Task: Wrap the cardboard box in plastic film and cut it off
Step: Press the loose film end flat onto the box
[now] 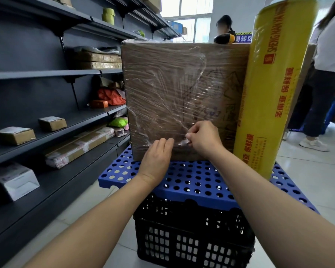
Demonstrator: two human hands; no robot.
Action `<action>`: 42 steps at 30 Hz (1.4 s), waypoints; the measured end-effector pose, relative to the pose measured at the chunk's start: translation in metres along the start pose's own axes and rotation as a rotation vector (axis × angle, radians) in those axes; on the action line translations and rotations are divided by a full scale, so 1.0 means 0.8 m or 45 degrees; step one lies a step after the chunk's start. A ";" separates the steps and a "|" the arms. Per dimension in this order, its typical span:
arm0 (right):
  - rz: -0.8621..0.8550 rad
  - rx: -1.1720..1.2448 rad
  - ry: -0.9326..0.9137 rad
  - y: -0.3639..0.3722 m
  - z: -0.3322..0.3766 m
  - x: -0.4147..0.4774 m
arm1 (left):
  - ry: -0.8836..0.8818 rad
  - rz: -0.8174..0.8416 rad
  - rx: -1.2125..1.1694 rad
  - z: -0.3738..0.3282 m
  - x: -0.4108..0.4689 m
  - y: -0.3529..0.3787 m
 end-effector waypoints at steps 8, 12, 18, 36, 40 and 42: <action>-0.051 -0.408 -0.168 -0.007 0.021 0.001 | 0.114 0.022 0.081 -0.008 0.009 0.006; 0.019 -0.027 0.054 0.003 -0.002 0.002 | 0.227 0.020 0.140 -0.010 -0.001 0.016; 0.419 0.251 0.219 0.029 -0.005 -0.011 | 0.156 0.016 0.050 -0.008 0.005 0.021; -0.033 -0.568 -0.095 -0.007 0.002 -0.006 | 0.243 0.446 0.160 -0.018 0.012 0.043; 0.042 -0.773 -0.202 0.003 0.010 -0.015 | 0.231 0.519 0.168 -0.016 0.010 0.045; 0.052 -0.816 -0.201 0.003 0.010 -0.016 | 0.219 0.558 0.166 -0.014 0.008 0.048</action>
Point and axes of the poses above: each hand's wrist, its own x-axis towards the middle knuckle, its own y-axis out of the palm, z = x × y, the point moved 9 cm from there along x, towards the middle knuckle, and after that the axes turned 1 degree about y, right-handed, at the moved point
